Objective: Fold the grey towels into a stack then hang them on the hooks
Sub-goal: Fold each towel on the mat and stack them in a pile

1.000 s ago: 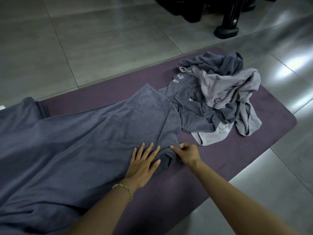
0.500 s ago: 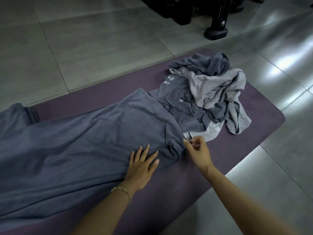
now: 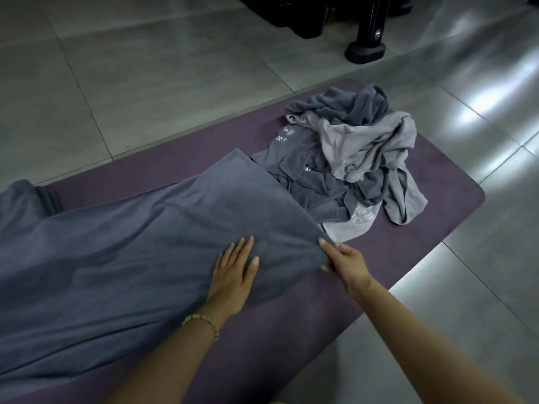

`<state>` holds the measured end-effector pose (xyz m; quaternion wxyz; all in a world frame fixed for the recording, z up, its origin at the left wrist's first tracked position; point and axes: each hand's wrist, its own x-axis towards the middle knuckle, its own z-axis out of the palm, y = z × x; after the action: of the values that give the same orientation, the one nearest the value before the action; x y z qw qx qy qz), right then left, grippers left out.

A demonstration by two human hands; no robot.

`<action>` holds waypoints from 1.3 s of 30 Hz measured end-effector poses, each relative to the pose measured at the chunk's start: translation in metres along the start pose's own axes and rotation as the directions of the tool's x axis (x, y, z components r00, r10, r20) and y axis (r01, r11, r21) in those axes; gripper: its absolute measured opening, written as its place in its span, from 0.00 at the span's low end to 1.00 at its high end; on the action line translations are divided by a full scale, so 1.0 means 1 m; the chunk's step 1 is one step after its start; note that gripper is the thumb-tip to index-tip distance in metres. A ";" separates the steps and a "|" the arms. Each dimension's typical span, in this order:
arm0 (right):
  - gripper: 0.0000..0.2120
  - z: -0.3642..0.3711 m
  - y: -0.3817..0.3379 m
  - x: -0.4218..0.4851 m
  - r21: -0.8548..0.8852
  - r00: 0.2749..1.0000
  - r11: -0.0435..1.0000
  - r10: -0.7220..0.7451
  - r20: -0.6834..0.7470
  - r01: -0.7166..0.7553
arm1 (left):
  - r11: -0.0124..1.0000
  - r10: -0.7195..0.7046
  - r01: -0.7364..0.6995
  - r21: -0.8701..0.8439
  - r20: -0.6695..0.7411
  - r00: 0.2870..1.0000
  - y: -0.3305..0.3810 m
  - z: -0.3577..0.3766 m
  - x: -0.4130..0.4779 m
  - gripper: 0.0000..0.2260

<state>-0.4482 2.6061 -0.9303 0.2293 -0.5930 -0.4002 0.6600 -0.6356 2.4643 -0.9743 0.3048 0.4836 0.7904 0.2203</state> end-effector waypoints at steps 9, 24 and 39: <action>0.03 0.002 0.009 -0.005 -0.661 0.914 0.720 -0.386 -0.127 0.212 | 0.995 -0.072 0.061 0.077 0.150 0.986 -0.015 -0.034 -0.011 0.24; 0.16 0.325 0.030 -0.112 -0.594 0.631 0.257 -0.088 0.771 0.762 | 0.836 -0.516 0.539 -0.102 -0.479 0.710 -0.234 -0.228 -0.218 0.27; 0.28 0.521 0.052 -0.137 -0.418 0.492 0.382 -0.115 0.863 0.824 | 0.296 -0.877 0.243 -0.924 -0.162 0.452 -0.337 -0.262 -0.229 0.26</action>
<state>-0.9166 2.3366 -0.9020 -0.0460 -0.1544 -0.8728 0.4607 -0.9505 2.0977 -0.9421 0.2446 -0.1705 0.7674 0.5676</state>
